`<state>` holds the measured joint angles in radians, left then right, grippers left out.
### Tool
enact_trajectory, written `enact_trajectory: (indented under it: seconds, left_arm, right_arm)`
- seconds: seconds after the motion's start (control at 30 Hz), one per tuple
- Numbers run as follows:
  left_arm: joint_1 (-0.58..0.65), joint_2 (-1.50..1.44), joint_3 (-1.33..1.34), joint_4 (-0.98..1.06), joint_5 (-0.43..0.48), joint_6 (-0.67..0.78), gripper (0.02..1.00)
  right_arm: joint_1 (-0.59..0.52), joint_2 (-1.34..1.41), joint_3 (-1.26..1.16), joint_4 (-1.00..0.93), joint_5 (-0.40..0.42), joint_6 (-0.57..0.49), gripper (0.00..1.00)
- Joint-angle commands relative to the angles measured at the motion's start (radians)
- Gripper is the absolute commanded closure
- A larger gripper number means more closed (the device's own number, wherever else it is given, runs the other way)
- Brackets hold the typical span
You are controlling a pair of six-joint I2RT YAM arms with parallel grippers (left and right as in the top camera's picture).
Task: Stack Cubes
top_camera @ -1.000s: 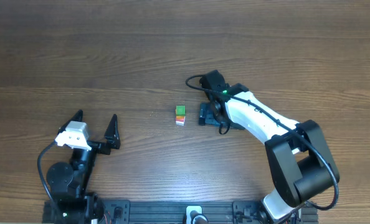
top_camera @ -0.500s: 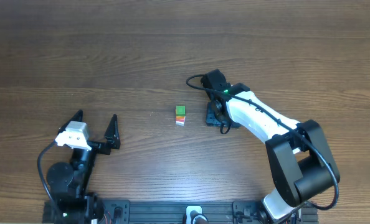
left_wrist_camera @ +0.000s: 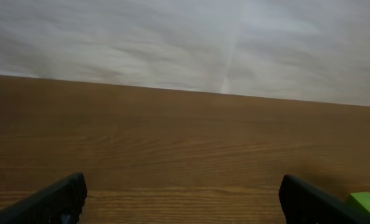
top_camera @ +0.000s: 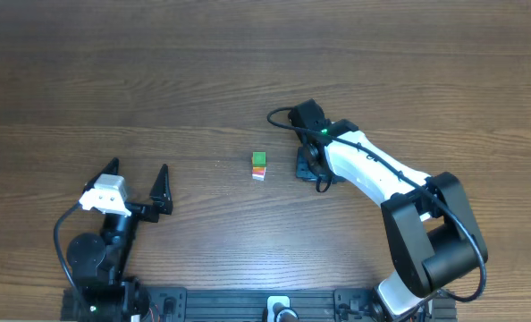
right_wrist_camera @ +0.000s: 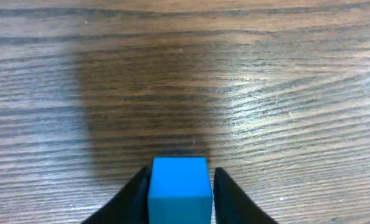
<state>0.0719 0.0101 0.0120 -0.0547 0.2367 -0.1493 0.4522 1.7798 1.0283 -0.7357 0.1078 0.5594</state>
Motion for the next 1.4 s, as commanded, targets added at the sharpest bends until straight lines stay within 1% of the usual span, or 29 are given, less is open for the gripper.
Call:
enact_trajectory:
  seconds: [0.03, 0.2, 0.43, 0.8, 0.93, 1.1, 1.4]
  left_arm:
    - [0.005, -0.007, -0.006, 0.003, 0.013, 0.015, 0.018]
    - [0.005, -0.007, -0.006, 0.003, 0.013, 0.015, 0.020]
    - [0.005, -0.007, -0.006, 0.003, 0.013, 0.015, 0.018]
    - [0.005, -0.007, -0.006, 0.002, 0.013, 0.015, 0.018]
    - [0.005, -0.007, -0.006, 0.003, 0.013, 0.015, 0.018]
    - [0.005, -0.007, -0.006, 0.003, 0.013, 0.015, 0.018]
    - [0.005, -0.007, -0.006, 0.002, 0.013, 0.015, 0.018]
  right_arm:
    - [0.001, 0.008, -0.005, 0.000, 0.002, 0.000, 0.759]
    - [0.001, 0.008, -0.005, 0.000, -0.003, 0.000, 0.822]
    - [0.001, 0.008, 0.004, -0.016, -0.013, 0.001, 0.871]
    - [0.035, -0.095, 0.146, -0.180, -0.016, 0.000, 0.989]
    - [0.064, -0.153, 0.227, -0.267, -0.012, 0.002, 0.991]
    - [0.124, -0.206, 0.351, -0.374, -0.002, 0.019, 0.989]
    - [0.255, -0.130, 0.593, -0.513, -0.001, 0.074, 0.991]
